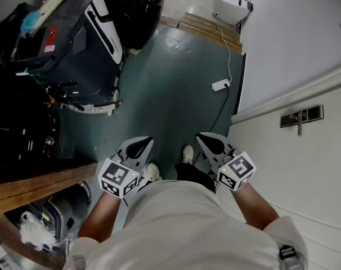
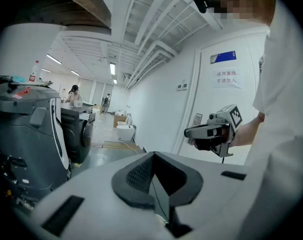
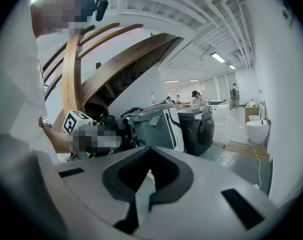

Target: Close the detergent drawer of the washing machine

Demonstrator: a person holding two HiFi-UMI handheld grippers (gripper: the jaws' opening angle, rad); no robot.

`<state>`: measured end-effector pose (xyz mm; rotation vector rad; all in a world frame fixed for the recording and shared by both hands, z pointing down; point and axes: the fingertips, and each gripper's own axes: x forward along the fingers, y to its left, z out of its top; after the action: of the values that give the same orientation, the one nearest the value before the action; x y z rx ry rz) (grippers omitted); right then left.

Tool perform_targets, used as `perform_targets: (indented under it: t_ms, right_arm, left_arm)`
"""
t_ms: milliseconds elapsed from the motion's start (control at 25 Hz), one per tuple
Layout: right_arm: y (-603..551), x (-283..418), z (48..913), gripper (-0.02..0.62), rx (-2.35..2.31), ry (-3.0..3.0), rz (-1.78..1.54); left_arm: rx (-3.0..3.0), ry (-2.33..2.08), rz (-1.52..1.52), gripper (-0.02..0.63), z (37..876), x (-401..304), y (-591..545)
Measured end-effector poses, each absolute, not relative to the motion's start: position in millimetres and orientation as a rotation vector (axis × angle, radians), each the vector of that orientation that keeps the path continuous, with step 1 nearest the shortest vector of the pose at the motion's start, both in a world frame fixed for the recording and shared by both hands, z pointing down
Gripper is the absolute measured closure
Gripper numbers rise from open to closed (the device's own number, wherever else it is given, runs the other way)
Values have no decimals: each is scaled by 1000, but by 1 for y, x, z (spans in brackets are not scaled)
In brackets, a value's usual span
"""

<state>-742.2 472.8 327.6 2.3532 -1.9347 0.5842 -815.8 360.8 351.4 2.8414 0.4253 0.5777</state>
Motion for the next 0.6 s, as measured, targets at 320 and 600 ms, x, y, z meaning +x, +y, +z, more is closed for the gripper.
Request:
perform_targets:
  t_ms: [320,600]
  right_arm:
    - [490,-722,321,593,2334,-1980,556]
    - [521,-667,315,592,2301,-2020,532]
  left_arm:
    - [2834,369,541,611,339,-800,382]
    - [2825,317,520,611,330,-750,420]
